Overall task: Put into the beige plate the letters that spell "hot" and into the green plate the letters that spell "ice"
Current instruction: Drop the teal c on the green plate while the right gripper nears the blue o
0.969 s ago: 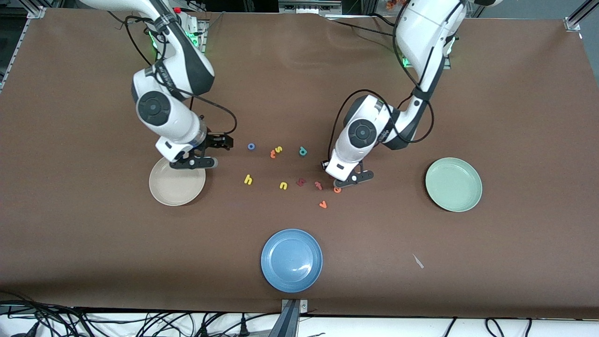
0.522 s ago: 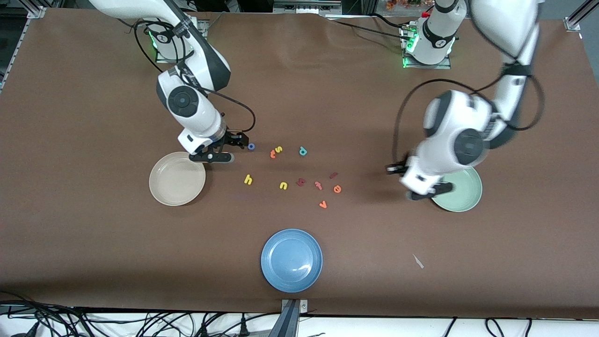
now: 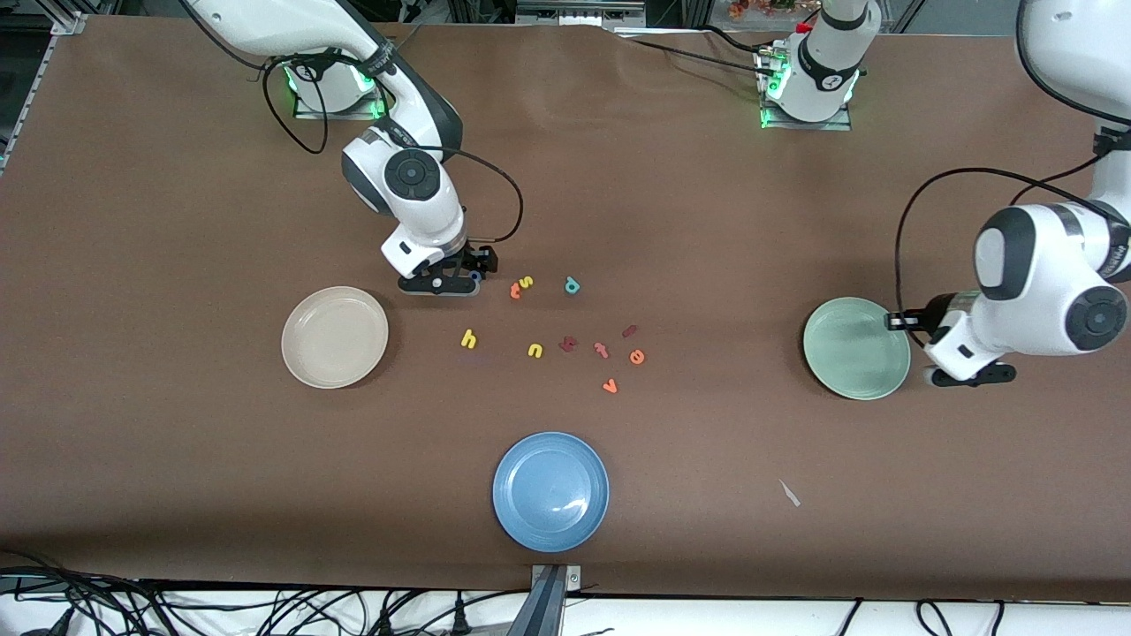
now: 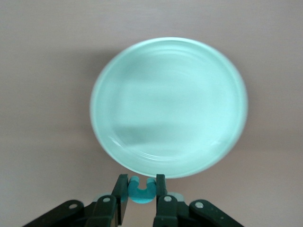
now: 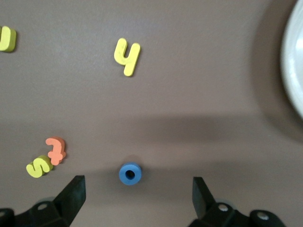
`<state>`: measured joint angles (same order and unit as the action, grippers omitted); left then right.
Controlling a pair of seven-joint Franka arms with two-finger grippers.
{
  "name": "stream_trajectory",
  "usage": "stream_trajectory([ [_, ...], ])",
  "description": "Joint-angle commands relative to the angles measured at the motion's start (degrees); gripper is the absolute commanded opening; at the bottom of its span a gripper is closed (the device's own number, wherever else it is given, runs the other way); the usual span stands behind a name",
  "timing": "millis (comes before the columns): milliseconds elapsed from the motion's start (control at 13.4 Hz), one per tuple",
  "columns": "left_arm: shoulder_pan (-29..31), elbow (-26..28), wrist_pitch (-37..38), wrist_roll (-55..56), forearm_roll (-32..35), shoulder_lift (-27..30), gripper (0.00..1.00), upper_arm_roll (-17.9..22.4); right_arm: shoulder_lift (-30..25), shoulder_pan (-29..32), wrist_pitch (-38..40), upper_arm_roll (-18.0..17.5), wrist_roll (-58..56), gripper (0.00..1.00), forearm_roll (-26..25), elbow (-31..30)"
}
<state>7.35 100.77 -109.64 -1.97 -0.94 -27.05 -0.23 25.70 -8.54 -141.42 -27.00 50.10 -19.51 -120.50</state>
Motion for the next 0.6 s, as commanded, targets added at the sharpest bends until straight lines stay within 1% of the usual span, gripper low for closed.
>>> stream_trajectory([
  [0, 1.2, -0.5, -4.4, -1.4, 2.0, -4.6, 0.13, -1.0, 1.0, -0.2, -3.4, -0.9, 3.9, 1.0, -3.4, -1.9],
  [75, 1.3, -0.4, -5.4, -1.4, 2.0, -5.2, 0.15, -1.0, 1.3, -0.2, -3.9, -0.9, 5.2, 1.0, -4.9, -2.1],
  [149, 1.4, -0.7, -5.9, -1.4, 2.0, -5.8, 0.19, -1.1, 1.8, -0.2, -4.6, -0.9, 6.1, 1.0, -6.1, -2.5],
  [224, 1.3, -0.8, -7.0, -1.4, 2.0, -6.1, 0.31, -1.1, 2.2, -0.2, -5.6, -0.9, 6.8, 1.0, -7.2, -2.6],
  [298, 1.3, -0.8, -7.3, -1.4, 1.9, -6.3, 0.63, -1.1, 2.7, -0.2, -6.4, -0.9, 7.4, 1.0, -8.2, -3.1],
  [373, 1.3, -0.9, -7.3, -1.0, 1.9, -6.0, 1.0, -1.1, 2.9, -0.2, -7.4, -0.9, 7.9, 1.0, -9.1, -3.4],
  [522, 0.7, -3.4, -5.7, -0.1, 1.4, -4.2, 1.0, -1.4, 3.7, -0.2, -8.1, -0.9, 8.3, 0.99, -10.0, -3.6],
])
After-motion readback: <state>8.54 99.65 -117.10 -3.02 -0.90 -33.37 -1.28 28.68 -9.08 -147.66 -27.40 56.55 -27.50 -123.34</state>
